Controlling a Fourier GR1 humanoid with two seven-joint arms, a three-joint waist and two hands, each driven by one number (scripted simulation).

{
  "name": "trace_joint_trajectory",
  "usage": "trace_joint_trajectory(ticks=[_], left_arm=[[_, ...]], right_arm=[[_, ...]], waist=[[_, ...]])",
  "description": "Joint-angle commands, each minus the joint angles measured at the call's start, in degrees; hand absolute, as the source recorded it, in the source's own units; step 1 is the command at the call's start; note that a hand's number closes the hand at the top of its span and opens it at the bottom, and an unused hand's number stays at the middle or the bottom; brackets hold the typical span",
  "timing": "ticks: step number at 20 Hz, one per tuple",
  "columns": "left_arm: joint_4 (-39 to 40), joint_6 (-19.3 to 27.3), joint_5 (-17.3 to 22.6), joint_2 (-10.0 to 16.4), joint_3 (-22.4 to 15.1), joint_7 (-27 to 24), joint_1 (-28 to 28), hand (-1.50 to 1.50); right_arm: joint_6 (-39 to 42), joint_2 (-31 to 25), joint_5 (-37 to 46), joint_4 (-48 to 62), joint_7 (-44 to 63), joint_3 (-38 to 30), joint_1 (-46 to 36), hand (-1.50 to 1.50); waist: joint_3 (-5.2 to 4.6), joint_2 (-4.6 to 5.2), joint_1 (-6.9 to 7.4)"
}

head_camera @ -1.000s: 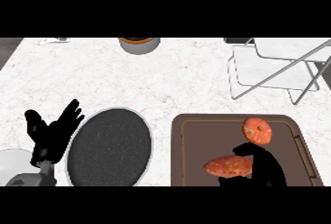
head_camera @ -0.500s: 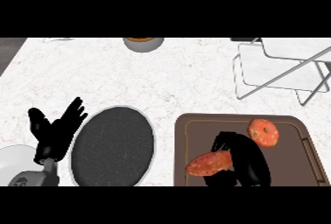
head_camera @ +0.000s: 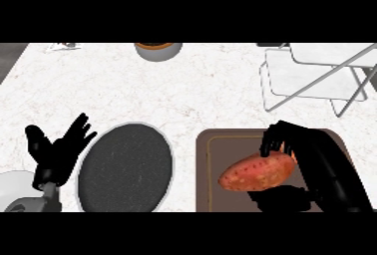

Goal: Pick the sweet potato from the tray and place it in the tiered shelf

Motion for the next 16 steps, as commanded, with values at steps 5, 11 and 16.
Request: trace_joint_trajectory(ticks=[5,11,16], left_arm=[[0.3,1.1,-1.5,-2.7,-2.1,0.9,3.4,0.0],[2.4,0.1,-1.9,-1.8,-1.1,1.0,1.7,0.0],[2.3,-0.5,-1.9,-2.2,-0.7,-0.1,1.4,0.0]], right_arm=[[9.1,-3.1,-4.2,-15.5,18.5,-12.3,-12.3,1.5],[12.9,-10.3,-16.7,-6.0,17.7,-28.4,-24.2,1.5],[13.4,-14.4,-21.3,4.6,15.7,-33.5,-30.0,1.5]], waist=[[-0.54,0.17,-0.18],[-0.55,0.45,0.02],[-0.51,0.55,0.27]])
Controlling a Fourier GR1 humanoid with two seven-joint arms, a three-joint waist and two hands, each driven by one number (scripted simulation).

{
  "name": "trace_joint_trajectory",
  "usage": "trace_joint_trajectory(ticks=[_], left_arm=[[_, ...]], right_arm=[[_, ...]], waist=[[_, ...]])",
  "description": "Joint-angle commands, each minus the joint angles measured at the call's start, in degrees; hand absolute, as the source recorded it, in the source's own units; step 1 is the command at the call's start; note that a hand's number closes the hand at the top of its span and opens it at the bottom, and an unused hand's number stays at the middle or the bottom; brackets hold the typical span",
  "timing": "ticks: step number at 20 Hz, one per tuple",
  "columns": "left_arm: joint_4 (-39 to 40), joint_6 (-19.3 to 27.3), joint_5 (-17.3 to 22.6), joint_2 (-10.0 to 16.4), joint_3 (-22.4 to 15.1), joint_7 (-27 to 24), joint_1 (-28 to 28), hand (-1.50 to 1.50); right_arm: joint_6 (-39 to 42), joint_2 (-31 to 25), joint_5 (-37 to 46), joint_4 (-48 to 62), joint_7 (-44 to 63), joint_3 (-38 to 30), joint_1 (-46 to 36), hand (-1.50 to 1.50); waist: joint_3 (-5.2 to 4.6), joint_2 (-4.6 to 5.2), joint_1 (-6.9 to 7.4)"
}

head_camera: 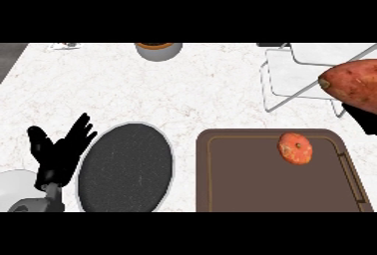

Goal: Pick the sweet potato from the tray and place it in the tiered shelf

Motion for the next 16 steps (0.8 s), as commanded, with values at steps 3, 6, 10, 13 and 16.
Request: trace_joint_trajectory(ticks=[3,6,10,13,16], left_arm=[[0.6,0.5,-1.2,-1.3,-1.7,2.5,1.3,0.0],[1.0,-1.5,0.0,0.7,0.3,2.1,1.9,0.0],[0.4,1.8,-2.9,-3.5,-3.0,2.1,1.5,0.0],[-0.3,-0.2,-0.8,-0.9,-0.2,4.6,-0.6,0.0],[2.9,1.0,-2.6,-3.5,-1.4,1.6,-1.1,0.0]], right_arm=[[4.8,-6.2,-6.0,14.2,3.6,-6.8,-11.9,1.5],[4.8,-8.4,-4.8,20.8,2.0,-6.6,-16.6,1.5],[5.4,-9.8,-2.6,32.2,-6.9,-5.8,-20.1,1.5],[6.4,-10.6,-1.4,38.9,-14.4,-6.5,-20.1,1.5],[8.0,-10.3,-0.1,44.9,-18.2,-4.4,-21.8,1.5]], waist=[[-0.36,0.45,0.6],[-0.37,0.5,0.95],[-0.33,0.71,1.4],[-0.28,0.71,1.1],[-0.31,0.86,1.15]])
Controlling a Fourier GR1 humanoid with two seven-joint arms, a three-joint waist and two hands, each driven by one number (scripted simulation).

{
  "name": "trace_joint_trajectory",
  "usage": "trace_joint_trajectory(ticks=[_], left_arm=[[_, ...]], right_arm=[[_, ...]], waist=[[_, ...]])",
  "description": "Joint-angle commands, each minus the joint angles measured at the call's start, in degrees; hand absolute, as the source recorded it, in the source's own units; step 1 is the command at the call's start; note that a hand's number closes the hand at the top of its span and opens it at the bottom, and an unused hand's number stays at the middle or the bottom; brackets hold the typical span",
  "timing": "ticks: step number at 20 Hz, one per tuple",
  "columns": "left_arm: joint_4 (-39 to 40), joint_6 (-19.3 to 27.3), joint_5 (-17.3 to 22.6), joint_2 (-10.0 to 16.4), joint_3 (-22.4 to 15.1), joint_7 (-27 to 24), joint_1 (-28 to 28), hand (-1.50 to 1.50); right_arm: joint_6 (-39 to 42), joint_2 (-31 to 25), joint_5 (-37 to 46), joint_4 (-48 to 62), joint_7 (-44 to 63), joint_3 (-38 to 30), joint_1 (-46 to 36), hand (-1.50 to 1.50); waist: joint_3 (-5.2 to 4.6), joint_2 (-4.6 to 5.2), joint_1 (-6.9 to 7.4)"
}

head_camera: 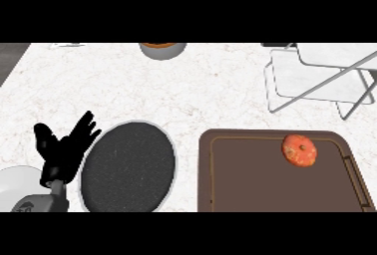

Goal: Pick the sweet potato from the tray and place it in the tiered shelf

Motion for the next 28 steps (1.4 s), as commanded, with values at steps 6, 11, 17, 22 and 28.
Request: trace_joint_trajectory(ticks=[6,11,17,22,28], left_arm=[[4.7,0.6,-0.8,-1.9,0.0,1.5,-1.2,0.0],[3.9,-0.5,-0.9,-0.7,0.5,2.9,-1.7,0.0],[3.6,-1.5,-1.0,-1.2,1.3,0.1,-0.1,0.0],[2.9,-2.1,-1.9,-1.3,0.8,0.6,1.4,0.0],[1.3,0.5,-3.4,-3.5,-0.3,1.8,1.2,0.0]], right_arm=[[1.1,-0.7,5.6,16.8,-16.3,1.8,-1.8,1.5],[-4.0,1.3,12.1,25.3,-23.0,4.4,-3.8,1.5],[-5.9,3.3,14.9,33.0,-27.2,4.4,-7.8,1.5],[-9.6,5.3,16.3,34.2,-31.2,3.9,-6.4,1.5],[-7.8,4.1,16.8,41.3,-36.3,2.6,-10.3,1.5]], waist=[[-0.37,0.58,-0.25],[-0.35,0.58,0.09],[-0.38,0.42,0.0],[-0.36,0.24,-0.45],[-0.34,0.28,-0.21]])
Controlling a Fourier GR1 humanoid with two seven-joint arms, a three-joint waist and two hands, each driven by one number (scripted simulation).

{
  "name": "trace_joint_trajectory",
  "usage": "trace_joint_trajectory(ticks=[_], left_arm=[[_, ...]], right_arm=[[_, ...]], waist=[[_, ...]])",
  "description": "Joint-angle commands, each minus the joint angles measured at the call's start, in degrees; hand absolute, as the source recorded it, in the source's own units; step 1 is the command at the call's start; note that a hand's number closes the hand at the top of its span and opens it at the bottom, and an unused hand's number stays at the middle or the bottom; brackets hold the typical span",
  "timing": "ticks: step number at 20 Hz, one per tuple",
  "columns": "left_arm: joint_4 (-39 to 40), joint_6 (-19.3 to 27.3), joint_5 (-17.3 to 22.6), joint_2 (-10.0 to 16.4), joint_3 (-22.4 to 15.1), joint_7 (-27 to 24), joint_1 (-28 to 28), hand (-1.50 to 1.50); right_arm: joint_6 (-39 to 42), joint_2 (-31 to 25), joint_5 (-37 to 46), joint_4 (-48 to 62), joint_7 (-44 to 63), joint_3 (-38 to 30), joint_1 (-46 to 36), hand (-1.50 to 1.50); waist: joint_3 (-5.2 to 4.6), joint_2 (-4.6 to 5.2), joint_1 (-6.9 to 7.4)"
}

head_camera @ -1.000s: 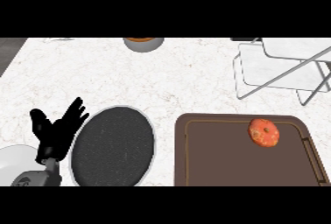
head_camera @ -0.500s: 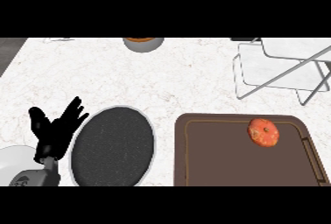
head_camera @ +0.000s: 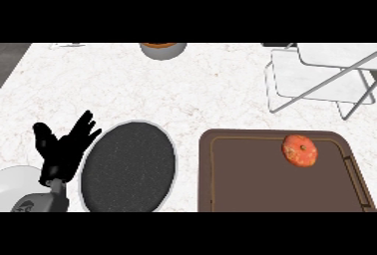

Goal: Pick the sweet potato from the tray and place it in the tiered shelf

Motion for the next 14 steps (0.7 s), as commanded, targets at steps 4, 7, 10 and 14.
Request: trace_joint_trajectory(ticks=[4,7,10,14], left_arm=[[3.1,-1.6,-0.6,-0.7,-0.7,-0.4,1.9,0.0],[2.9,-1.8,0.2,-0.8,0.4,-0.5,1.8,0.0],[3.7,-1.9,0.3,0.3,1.2,0.6,1.4,0.0],[1.1,0.0,-1.7,-1.7,-1.0,0.8,2.6,0.0]], right_arm=[[-0.7,0.2,4.8,6.1,-4.1,2.4,-2.0,1.5],[-3.3,2.0,2.0,6.6,-0.8,-1.9,-2.6,1.5],[-5.3,1.1,-2.5,6.8,1.8,-7.8,-3.3,-1.5],[-7.5,2.4,-4.8,9.6,1.8,-10.8,-5.5,-1.5]], waist=[[-0.52,0.6,0.28],[-0.5,0.4,-0.13],[-0.48,0.29,-0.71],[-0.46,0.35,-0.12]])
